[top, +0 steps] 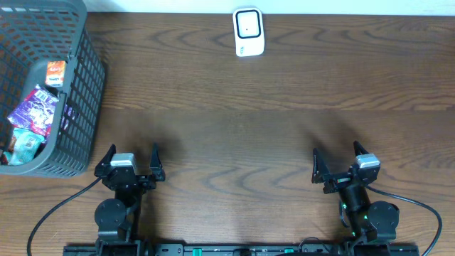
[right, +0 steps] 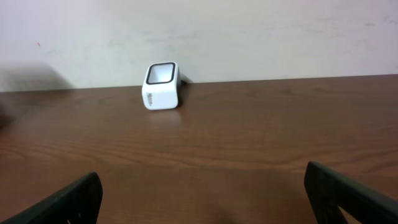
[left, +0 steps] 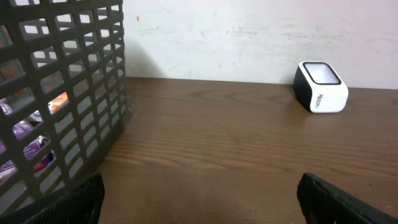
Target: Scan the item barcode
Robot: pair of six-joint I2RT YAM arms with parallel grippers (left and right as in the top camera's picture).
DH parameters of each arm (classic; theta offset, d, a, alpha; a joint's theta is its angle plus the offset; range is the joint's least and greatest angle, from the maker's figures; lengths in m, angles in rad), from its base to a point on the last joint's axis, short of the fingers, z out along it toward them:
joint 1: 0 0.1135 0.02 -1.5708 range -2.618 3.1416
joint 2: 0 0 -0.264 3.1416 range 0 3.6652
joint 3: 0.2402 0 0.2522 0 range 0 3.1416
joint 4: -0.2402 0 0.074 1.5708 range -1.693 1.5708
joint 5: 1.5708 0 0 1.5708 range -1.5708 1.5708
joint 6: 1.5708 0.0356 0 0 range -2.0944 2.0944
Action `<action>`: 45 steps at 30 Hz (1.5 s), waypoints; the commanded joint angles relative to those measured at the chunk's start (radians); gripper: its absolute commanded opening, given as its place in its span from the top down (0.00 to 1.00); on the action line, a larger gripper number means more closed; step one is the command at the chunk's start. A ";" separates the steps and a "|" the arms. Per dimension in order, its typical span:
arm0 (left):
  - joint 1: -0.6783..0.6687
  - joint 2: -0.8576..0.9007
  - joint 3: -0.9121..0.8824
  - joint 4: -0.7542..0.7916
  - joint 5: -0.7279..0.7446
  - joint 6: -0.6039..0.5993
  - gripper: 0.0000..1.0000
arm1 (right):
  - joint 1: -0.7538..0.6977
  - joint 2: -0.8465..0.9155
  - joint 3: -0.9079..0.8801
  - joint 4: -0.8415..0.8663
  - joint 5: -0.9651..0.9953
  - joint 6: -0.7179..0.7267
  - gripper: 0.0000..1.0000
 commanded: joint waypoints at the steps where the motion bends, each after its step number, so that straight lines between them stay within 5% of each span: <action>1: 0.005 -0.006 -0.012 -0.044 -0.020 -0.013 0.02 | -0.005 -0.005 -0.004 -0.001 0.003 -0.013 0.01; 18: 0.005 -0.006 -0.012 -0.034 -0.010 -0.030 0.02 | -0.005 -0.005 -0.004 -0.001 0.003 -0.013 0.01; 26: 0.003 -0.006 -0.011 -0.018 0.296 -0.499 0.02 | -0.005 -0.005 -0.004 -0.001 0.003 -0.013 0.01; 32: 0.003 -0.006 -0.011 0.085 0.307 -0.631 0.02 | -0.005 -0.005 -0.004 -0.001 0.003 -0.013 0.01; 40: 0.004 -0.006 0.000 0.362 0.359 -0.633 0.02 | -0.005 -0.005 -0.004 -0.001 0.003 -0.013 0.01; 45: 0.003 -0.003 0.051 0.388 0.359 -0.630 0.02 | -0.005 -0.005 -0.004 -0.001 0.003 -0.013 0.01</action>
